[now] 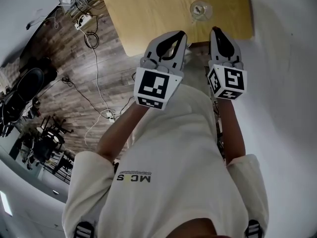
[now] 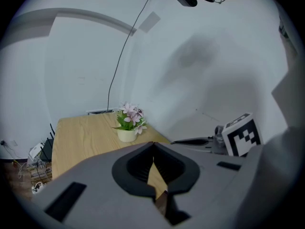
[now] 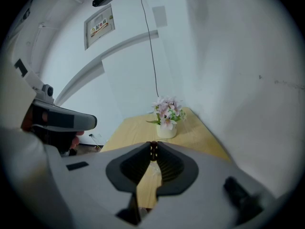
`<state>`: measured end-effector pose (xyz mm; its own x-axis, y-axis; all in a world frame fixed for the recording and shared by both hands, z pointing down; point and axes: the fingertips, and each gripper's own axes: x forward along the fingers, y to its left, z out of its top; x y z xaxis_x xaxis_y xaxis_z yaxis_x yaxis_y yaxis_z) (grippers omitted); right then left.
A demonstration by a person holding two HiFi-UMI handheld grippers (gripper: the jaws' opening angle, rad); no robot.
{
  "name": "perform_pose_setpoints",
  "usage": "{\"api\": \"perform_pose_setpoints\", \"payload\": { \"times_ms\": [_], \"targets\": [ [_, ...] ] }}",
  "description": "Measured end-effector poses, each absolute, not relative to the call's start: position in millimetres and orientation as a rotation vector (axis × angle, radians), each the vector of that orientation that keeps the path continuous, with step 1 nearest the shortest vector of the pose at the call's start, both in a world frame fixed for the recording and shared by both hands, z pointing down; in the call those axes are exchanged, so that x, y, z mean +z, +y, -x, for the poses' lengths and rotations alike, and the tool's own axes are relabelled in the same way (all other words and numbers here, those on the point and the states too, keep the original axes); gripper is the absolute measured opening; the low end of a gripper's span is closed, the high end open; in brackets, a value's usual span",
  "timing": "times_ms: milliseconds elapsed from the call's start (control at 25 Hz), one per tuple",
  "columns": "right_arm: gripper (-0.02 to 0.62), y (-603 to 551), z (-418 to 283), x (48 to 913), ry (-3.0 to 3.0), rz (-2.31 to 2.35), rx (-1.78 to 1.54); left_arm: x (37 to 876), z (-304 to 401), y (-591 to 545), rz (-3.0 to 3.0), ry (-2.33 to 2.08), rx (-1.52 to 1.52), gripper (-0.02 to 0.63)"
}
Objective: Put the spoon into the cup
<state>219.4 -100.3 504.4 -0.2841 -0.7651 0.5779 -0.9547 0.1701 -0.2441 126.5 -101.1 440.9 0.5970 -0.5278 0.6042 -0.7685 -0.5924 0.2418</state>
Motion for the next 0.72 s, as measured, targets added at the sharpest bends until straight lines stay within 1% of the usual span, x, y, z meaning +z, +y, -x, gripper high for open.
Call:
{"api": "perform_pose_setpoints", "payload": {
  "times_ms": [240, 720],
  "targets": [
    [0.054, -90.7, -224.7, 520.1, -2.107, -1.596, 0.860, 443.8, -132.4, -88.1, -2.324, -1.045, 0.674, 0.014],
    [0.055, -105.9, -212.8, 546.7, -2.085, -1.495, 0.929, 446.7, -124.2, -92.0, -2.303, -1.053, 0.676, 0.014]
  ]
}}
